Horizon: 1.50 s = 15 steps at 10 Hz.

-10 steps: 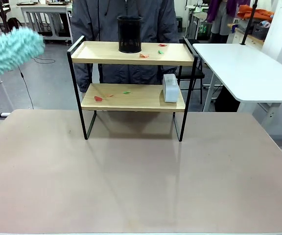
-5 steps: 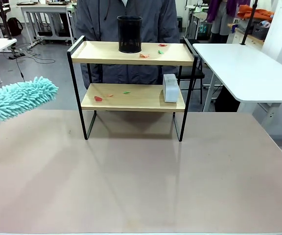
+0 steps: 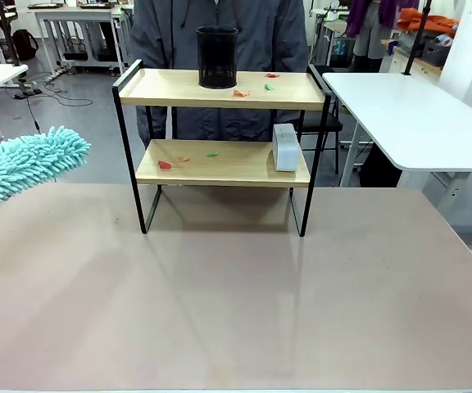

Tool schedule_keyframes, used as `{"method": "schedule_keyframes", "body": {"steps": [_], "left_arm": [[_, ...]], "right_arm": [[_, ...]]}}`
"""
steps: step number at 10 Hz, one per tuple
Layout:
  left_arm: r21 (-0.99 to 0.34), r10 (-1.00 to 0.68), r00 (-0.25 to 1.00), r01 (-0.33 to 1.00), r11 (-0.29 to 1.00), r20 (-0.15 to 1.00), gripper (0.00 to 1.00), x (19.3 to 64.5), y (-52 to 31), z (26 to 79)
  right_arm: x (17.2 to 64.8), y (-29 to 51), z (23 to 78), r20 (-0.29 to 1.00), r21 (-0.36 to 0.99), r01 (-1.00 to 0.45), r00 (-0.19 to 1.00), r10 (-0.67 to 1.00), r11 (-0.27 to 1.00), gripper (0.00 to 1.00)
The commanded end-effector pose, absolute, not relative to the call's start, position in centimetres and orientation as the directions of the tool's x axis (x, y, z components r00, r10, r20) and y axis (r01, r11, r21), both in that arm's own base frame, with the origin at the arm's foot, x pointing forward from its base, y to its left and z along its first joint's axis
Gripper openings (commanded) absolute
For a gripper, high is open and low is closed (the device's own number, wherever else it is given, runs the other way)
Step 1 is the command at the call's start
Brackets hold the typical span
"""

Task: Clean the shelf.
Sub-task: Clean the specific tier of the Shelf with the Duster once objects are removed.

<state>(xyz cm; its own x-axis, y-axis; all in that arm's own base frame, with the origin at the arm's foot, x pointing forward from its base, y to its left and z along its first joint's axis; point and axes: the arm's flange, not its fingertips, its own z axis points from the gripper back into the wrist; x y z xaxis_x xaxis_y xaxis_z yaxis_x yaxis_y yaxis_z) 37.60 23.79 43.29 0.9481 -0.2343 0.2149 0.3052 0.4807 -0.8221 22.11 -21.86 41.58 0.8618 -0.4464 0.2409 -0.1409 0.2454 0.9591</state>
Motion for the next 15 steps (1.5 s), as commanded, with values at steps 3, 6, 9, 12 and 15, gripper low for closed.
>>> {"method": "schedule_keyframes", "body": {"steps": [3,6,9,12,15], "left_arm": [[-0.827,-0.230,0.945,0.316,0.466,0.231,0.00,37.30,23.43,43.69],[-0.827,-0.230,0.945,0.316,0.466,0.231,0.00,37.30,23.43,43.69],[-0.827,-0.230,0.945,0.316,0.466,0.231,0.00,37.30,23.43,43.69],[-0.827,-0.230,0.945,0.316,0.466,0.231,0.00,37.30,23.43,43.69],[-0.827,-0.230,0.945,0.316,0.466,0.231,0.00,37.30,23.43,43.69]], "right_arm": [[22.03,-22.06,41.70,0.267,0.953,-0.167,0.860,-0.434,0.253,1.00],[22.03,-22.06,41.70,0.267,0.953,-0.167,0.860,-0.434,0.253,1.00],[22.03,-22.06,41.70,0.267,0.953,-0.167,0.860,-0.434,0.253,1.00],[22.03,-22.06,41.70,0.267,0.953,-0.167,0.860,-0.434,0.253,1.00],[22.03,-22.06,41.70,0.267,0.953,-0.167,0.860,-0.434,0.253,1.00]]}}
